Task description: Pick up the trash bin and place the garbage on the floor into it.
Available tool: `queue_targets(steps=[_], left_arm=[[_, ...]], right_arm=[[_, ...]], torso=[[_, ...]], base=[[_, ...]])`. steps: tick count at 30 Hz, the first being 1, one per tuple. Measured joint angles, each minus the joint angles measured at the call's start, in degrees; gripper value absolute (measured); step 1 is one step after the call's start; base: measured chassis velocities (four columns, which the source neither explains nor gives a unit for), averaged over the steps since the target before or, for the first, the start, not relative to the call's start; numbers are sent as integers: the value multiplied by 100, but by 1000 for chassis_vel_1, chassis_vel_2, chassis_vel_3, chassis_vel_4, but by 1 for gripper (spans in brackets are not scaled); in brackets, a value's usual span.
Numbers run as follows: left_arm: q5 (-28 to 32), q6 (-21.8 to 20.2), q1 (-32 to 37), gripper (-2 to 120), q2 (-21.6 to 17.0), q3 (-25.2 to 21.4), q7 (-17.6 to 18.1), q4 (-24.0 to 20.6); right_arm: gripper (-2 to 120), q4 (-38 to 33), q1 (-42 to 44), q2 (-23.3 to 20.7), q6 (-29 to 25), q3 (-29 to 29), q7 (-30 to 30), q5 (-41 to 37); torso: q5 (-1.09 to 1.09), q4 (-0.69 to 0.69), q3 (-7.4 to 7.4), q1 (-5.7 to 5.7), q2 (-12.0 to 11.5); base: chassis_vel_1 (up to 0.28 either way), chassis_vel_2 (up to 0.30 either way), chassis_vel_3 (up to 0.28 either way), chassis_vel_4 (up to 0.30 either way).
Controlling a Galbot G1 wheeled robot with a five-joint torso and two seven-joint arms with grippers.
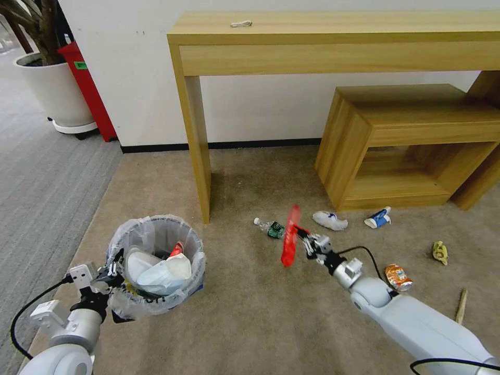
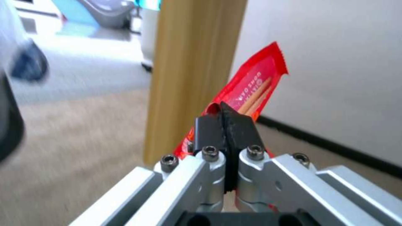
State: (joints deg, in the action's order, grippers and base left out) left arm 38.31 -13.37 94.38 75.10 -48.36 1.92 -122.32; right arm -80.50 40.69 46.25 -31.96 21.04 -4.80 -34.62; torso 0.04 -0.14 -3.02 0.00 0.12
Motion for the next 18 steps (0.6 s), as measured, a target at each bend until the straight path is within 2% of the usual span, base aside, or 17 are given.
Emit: queue_targets(steps=[10,18], left_arm=[[13,-50,-5,3,-48,-2,31,-77],[36,-112,0,3,-100,30,54,-191]], right_arm=[[0,-1277,-710,-100,357,237,81,-462],[0,-1861,-1581,250,338,1129,-174,-1472]], torso=[[0,0,0,0,0],[-1,1,0,0,0]], base=[[0,0,0,0],[0,0,0,0]])
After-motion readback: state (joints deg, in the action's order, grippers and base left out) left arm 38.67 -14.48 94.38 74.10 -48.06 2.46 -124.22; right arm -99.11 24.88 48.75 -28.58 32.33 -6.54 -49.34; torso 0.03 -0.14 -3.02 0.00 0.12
